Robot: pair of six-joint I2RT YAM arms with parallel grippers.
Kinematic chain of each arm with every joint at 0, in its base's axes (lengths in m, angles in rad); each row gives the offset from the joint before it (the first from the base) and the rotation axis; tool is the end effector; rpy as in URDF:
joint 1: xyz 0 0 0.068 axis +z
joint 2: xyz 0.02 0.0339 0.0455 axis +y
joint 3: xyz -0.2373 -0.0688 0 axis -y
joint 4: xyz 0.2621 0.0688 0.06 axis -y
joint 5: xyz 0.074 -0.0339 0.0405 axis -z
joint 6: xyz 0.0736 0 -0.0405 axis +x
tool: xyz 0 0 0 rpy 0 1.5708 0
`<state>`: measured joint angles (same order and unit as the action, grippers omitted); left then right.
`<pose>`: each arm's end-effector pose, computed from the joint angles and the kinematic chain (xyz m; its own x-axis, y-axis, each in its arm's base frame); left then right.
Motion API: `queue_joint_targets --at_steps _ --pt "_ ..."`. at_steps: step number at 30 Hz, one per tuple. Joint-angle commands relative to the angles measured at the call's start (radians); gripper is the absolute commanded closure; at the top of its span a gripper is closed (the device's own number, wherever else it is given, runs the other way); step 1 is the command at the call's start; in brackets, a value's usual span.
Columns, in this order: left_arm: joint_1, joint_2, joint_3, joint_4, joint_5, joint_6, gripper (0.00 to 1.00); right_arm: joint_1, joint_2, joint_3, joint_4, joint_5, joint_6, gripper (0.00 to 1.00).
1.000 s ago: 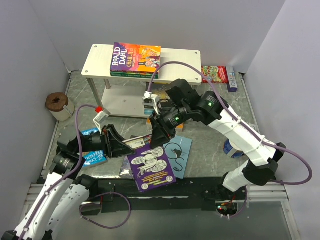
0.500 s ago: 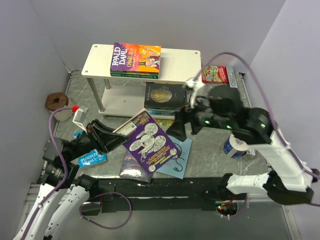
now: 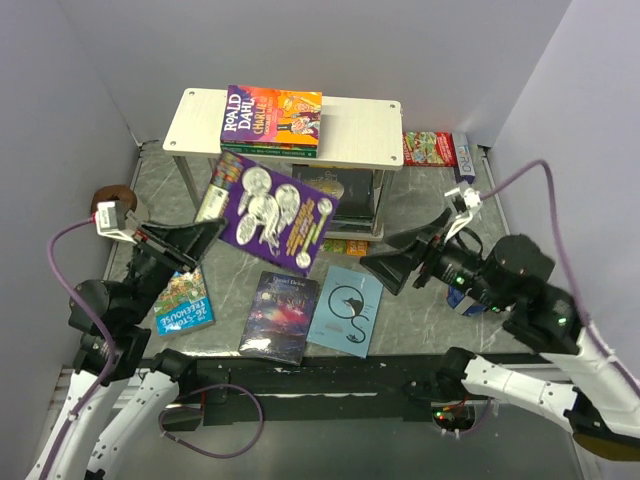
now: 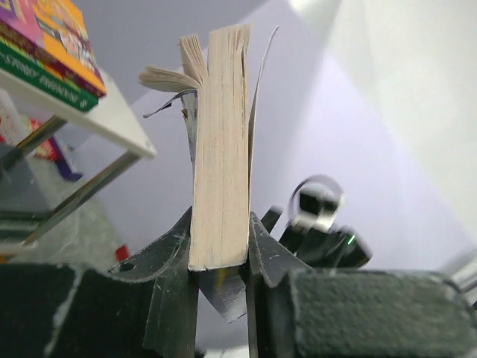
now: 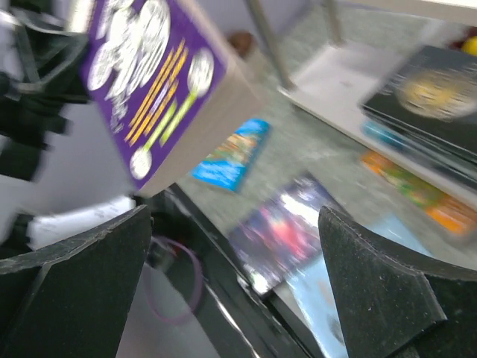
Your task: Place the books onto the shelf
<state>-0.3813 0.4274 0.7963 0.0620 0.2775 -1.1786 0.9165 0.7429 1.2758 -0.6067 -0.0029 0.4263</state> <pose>0.1395 -0.0777 0.4228 -0.3960 -0.7987 -0.4530 0.5834 0.1622 -0.7959 0.1141 0.1491 0.4480 -0.3697 0.1974 -0.9079 -0.7055 0.5762 0.4126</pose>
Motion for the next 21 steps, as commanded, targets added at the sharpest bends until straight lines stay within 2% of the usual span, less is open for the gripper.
queue_joint_targets --at_steps 1,4,8,12,21 --pt "-0.001 -0.004 -0.014 0.307 -0.231 -0.196 0.99 0.004 -0.086 -0.287 0.582 -0.109 0.231 0.0" --pt "-0.001 0.031 0.021 0.371 -0.264 -0.196 0.99 0.004 -0.068 -0.365 0.745 -0.144 0.356 0.01" --pt "-0.001 0.106 0.122 0.387 -0.232 -0.171 0.99 0.004 0.074 -0.261 0.76 -0.19 0.393 0.01" --pt "-0.001 0.134 0.164 0.378 -0.216 -0.153 0.99 0.005 0.119 -0.222 0.826 -0.187 0.399 0.0" --pt "-0.001 0.146 0.15 0.366 -0.235 -0.128 0.99 0.001 0.194 -0.052 0.741 -0.169 0.309 0.01"
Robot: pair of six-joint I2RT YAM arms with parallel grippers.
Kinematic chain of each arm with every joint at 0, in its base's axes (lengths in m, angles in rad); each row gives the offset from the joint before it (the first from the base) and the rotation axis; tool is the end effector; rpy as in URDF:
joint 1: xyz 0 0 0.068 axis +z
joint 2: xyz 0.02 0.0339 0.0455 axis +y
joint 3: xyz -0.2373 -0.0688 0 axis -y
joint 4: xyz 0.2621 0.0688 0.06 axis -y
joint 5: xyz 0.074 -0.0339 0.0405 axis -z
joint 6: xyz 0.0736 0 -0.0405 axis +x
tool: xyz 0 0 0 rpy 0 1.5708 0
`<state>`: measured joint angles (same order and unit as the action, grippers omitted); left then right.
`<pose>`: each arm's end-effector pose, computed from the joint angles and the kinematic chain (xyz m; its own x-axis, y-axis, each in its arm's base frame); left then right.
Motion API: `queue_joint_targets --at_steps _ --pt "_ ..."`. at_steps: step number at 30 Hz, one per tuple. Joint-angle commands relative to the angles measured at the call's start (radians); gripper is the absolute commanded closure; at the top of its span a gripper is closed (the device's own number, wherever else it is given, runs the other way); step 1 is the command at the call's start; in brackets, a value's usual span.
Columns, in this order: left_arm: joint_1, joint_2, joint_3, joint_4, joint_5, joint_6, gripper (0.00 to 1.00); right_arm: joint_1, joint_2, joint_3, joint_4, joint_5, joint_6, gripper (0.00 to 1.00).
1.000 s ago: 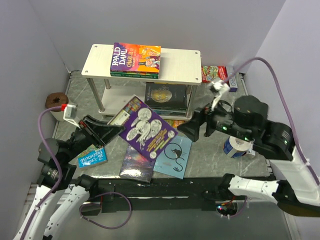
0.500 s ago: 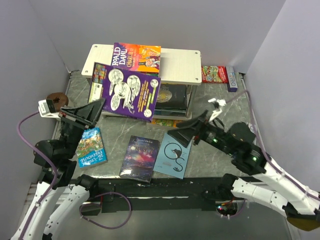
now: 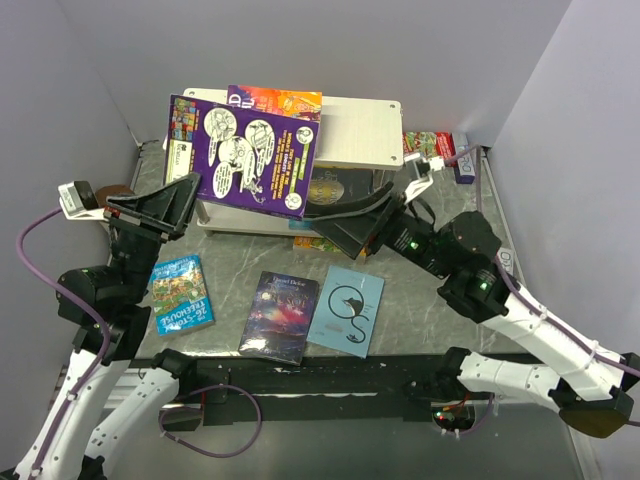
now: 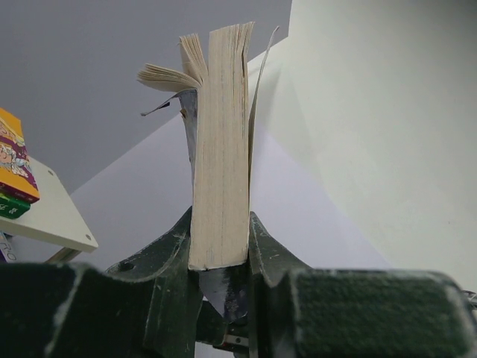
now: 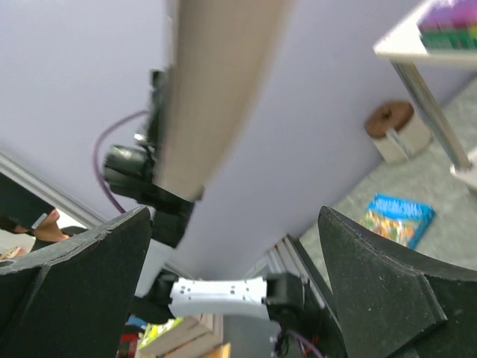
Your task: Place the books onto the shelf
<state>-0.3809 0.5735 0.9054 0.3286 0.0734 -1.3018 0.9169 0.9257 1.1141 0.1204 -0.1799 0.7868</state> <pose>0.1515 -0.0665 0.4748 -0.2579 -0.9324 -0.2532 0.6619 0.0205 -0.7493 0.1495 0.2168 0.4556 -0.4958 0.4983 -0.7112 -0.7555 0.1562 0.6362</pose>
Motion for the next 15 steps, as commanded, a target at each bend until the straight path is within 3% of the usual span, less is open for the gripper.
queue_joint_targets --at_steps 1,11,15 --pt "-0.001 0.002 0.04 0.104 -0.029 -0.007 0.99 -0.009 0.036 0.133 0.001 0.005 -0.061 0.0" --pt "-0.001 0.048 0.055 0.151 0.003 -0.014 0.99 -0.085 0.298 0.511 -0.293 -0.105 -0.144 0.0" --pt "-0.001 0.065 0.059 0.152 -0.006 0.001 0.99 -0.107 0.338 0.552 -0.346 -0.118 -0.149 0.0"
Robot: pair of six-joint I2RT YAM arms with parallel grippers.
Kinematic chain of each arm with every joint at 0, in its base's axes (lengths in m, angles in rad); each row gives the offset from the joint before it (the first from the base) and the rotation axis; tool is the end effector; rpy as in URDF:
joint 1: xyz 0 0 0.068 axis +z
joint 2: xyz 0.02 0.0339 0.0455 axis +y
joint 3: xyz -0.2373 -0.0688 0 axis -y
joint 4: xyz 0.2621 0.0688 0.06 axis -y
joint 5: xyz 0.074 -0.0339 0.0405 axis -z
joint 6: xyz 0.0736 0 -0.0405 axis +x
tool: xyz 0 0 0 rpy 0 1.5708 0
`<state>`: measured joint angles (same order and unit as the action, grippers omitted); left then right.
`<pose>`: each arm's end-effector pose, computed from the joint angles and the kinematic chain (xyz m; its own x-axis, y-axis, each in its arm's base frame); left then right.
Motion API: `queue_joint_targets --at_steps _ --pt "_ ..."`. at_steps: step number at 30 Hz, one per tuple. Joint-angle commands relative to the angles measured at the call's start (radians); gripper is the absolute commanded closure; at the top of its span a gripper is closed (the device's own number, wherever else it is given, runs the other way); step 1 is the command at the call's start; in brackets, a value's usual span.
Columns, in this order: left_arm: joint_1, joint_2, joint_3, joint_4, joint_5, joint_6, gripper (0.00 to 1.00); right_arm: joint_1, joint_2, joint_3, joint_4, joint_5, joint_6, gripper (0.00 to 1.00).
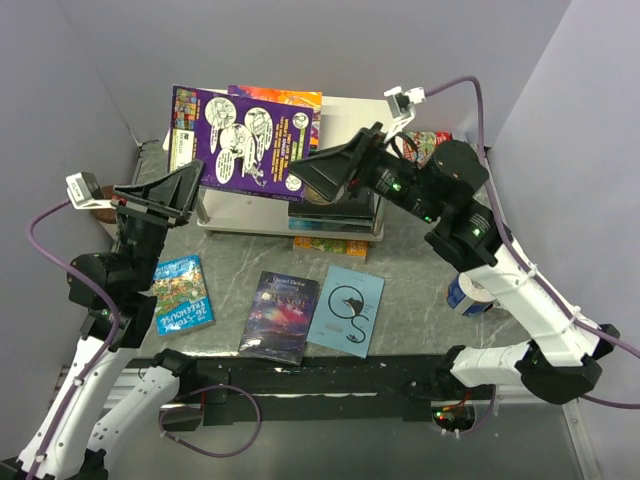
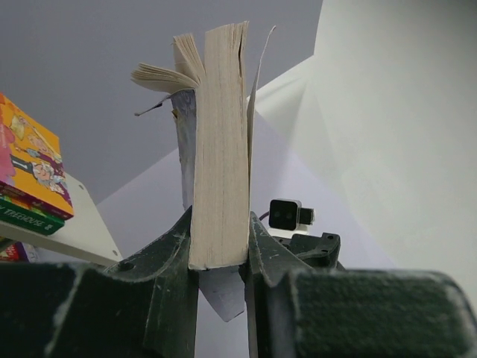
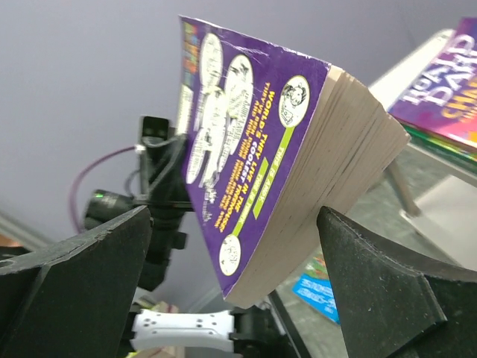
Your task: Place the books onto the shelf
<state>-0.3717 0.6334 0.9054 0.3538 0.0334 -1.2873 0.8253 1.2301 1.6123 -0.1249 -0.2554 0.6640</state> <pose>0.1712 -0.0694 0.4686 -0.2201 -0.9441 -0.2455 0.6326 0.0535 -0.7727 0.1912 0.2345 0.5275 -0.4043 0.4411 -0.8012 -0.7968 0.2603 0.5454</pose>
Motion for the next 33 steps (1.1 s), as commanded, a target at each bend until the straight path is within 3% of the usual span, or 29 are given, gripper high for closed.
queue_joint_targets --at_steps 1,8,18,28,29,31,32,33 --pt "-0.01 0.005 0.066 0.122 0.027 -0.009 0.99 -0.017 0.023 0.051 -0.107 -0.029 -0.035 0.0" --pt "-0.01 0.023 0.084 0.123 -0.018 0.037 0.99 -0.017 -0.07 -0.077 -0.079 0.008 -0.049 0.0" --pt "-0.01 0.04 0.081 0.14 -0.004 0.036 0.99 -0.026 -0.051 -0.048 -0.114 0.007 -0.058 0.0" --pt "-0.01 0.04 0.069 0.151 0.039 0.003 0.99 -0.146 0.049 -0.023 0.12 -0.218 0.098 0.01" --pt "-0.012 0.041 0.069 0.145 0.045 0.003 0.99 -0.166 0.063 -0.02 0.157 -0.243 0.114 0.05" --pt "-0.01 0.048 0.069 0.129 0.048 0.005 0.99 -0.178 0.081 0.024 0.162 -0.288 0.129 0.26" --pt "-0.01 0.051 0.067 0.123 0.045 0.009 0.99 -0.186 0.095 0.041 0.145 -0.294 0.125 0.46" --pt "-0.01 0.054 0.069 0.111 0.046 0.013 0.99 -0.19 0.1 0.072 0.134 -0.307 0.121 0.58"
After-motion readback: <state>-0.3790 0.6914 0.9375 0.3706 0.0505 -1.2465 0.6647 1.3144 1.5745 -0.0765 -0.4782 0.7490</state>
